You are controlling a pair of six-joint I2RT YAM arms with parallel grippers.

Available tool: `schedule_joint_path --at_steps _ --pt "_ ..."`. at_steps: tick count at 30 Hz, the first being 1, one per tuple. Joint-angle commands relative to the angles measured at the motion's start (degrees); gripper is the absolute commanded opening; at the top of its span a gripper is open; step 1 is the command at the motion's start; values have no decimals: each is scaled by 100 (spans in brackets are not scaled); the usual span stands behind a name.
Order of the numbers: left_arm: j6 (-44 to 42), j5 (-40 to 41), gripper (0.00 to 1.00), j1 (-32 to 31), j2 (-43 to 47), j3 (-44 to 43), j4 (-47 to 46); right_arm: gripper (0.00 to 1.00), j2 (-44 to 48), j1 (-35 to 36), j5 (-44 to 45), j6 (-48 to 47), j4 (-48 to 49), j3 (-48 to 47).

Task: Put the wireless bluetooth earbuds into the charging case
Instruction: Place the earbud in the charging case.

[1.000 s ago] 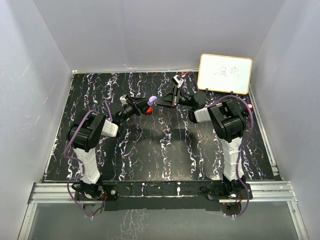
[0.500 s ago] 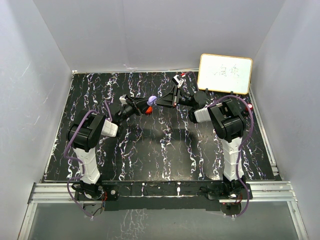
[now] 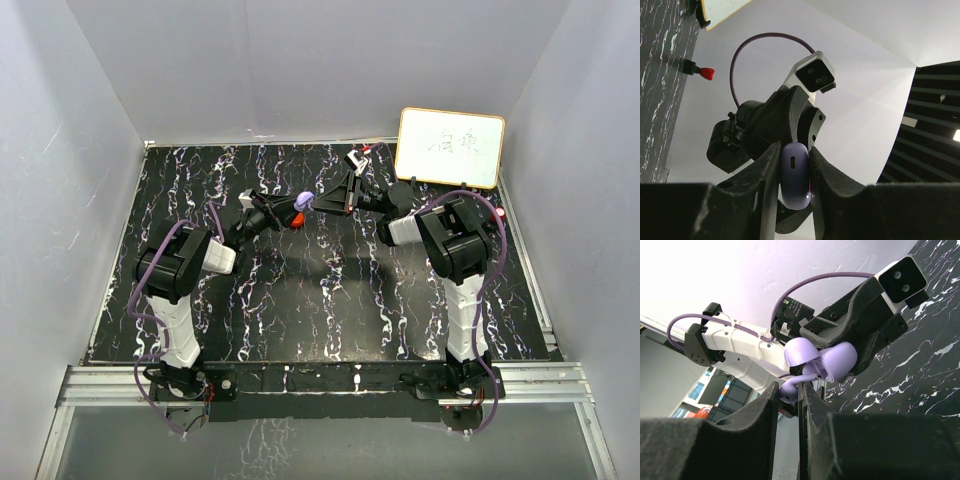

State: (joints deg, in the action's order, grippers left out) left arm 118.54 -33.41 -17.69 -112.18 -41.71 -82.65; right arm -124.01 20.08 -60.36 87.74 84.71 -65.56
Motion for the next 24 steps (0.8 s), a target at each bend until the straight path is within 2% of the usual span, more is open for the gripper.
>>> schedule_joint_path --at_steps 1,24 --pt "1741 -49 0 21 194 -135 -1987 0 -84 -30 23 -40 1958 -130" --pt "1736 -33 0 -146 213 -190 -1983 0 -193 -30 4 4 1956 -267"
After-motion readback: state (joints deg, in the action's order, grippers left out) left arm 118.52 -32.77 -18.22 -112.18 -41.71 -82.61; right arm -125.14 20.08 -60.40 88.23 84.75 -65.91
